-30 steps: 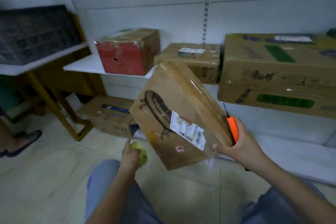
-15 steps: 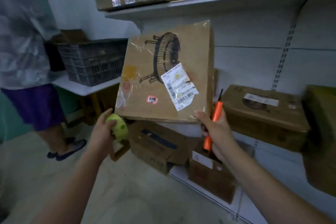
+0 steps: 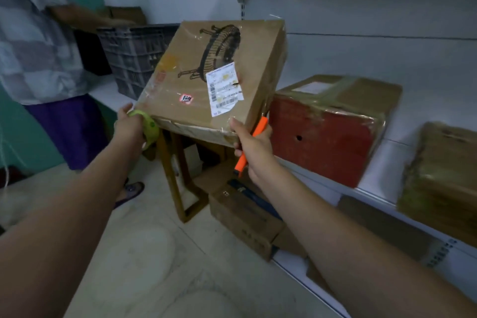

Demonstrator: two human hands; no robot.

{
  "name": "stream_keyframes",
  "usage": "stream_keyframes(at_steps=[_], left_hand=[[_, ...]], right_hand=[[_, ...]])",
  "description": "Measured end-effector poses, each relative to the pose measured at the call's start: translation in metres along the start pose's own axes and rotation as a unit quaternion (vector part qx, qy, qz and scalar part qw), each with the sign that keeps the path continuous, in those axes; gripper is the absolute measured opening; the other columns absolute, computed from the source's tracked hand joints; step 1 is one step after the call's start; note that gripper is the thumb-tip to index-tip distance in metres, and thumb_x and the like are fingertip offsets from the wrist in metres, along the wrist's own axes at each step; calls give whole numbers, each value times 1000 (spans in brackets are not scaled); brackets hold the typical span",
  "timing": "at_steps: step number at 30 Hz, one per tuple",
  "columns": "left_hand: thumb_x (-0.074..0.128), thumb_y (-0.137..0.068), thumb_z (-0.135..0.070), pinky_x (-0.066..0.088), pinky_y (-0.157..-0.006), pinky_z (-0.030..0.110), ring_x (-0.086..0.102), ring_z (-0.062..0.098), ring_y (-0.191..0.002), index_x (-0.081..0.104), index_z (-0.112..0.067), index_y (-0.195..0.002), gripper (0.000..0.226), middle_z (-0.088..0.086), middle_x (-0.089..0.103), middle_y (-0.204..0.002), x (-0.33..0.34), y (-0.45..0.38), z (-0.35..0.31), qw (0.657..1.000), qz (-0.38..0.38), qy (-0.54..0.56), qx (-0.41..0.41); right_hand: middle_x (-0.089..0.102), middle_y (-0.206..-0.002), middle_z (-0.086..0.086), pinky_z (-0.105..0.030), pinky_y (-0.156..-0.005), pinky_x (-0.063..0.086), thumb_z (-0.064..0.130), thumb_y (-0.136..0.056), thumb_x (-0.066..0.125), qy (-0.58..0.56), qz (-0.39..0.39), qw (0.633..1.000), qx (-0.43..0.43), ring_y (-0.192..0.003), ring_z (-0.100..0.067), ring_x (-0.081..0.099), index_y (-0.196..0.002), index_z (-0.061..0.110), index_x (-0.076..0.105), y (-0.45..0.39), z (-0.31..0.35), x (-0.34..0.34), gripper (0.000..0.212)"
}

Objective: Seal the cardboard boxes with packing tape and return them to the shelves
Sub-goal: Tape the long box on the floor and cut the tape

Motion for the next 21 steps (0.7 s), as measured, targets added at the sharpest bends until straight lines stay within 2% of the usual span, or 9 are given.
stream_keyframes(at_steps=[4,7,9,12,14,15,17,19,21], left_hand=[[35,-100,-11,52,-90,37,56,19,-99,36,-35,-149,54,2,47,-126,24,-22,29,999,-20,44,-26],[33,-97,-14,54,-83,38,55,16,-93,35,-39,-147,56,1,43,-128,36,-28,42,998,-57,27,-11],[33,-96,-15,52,-79,39,56,22,-97,31,-37,-150,58,5,45,-129,44,-28,46,999,-46,-15,-5],[37,-99,-16,52,-83,40,60,24,-93,23,-34,-155,61,6,48,-133,71,-26,49,995,41,-88,3],[36,-104,-15,46,-81,36,55,20,-84,21,-30,-157,57,6,47,-124,97,-14,51,988,83,-125,14],[35,-105,-15,45,-80,35,53,21,-86,22,-30,-156,55,6,46,-121,110,-8,53,987,95,-127,19],[34,-106,-14,46,-72,32,48,20,-83,25,-31,-155,52,-3,42,-108,131,6,57,987,102,-120,23],[33,-107,-15,39,-59,21,41,10,-71,26,-30,-154,50,-10,33,-88,145,22,58,984,115,-130,48],[34,-107,-14,34,-55,19,37,3,-71,25,-30,-154,50,-11,31,-88,156,29,60,981,131,-130,59]], right_hand=[[58,-126,-10,-25,-61,52,39,-81,80,11,-10,1000,2,-87,-19,62,-146,27,21,-34,-7,23,89],[60,-123,-11,-34,-76,57,45,-78,80,-3,-7,999,37,-89,-21,63,-144,29,20,-52,-11,39,91],[61,-125,-13,-43,-88,57,50,-71,82,-24,-37,998,53,-92,-23,63,-143,28,22,-65,-17,38,96],[66,-115,-12,-46,-84,55,58,-57,81,-29,-125,988,86,-83,-24,58,-134,25,31,-80,-32,24,97],[67,-113,-12,-47,-86,55,59,-50,79,-41,-168,979,111,-81,-25,57,-130,26,31,-85,-46,15,98],[67,-113,-12,-45,-85,55,59,-52,80,-54,-181,974,125,-80,-24,58,-130,25,32,-86,-50,10,98],[70,-98,-7,-33,-68,55,61,-65,79,-85,-176,971,140,-68,-18,62,-131,21,39,-84,-50,1,87],[69,-81,0,-25,-51,48,62,-76,74,-48,-140,980,130,-52,-10,64,-128,19,48,-79,-46,-13,72],[70,-92,-1,-25,-48,49,53,-83,72,54,-108,987,104,-56,-12,69,-125,20,52,-70,-52,-30,58]])
Point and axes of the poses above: each hand's wrist, its own y-axis away from the middle knuckle, its own x-axis out of the palm, z = x × y, the point moved 1 cm from there along -y, towards the middle knuckle
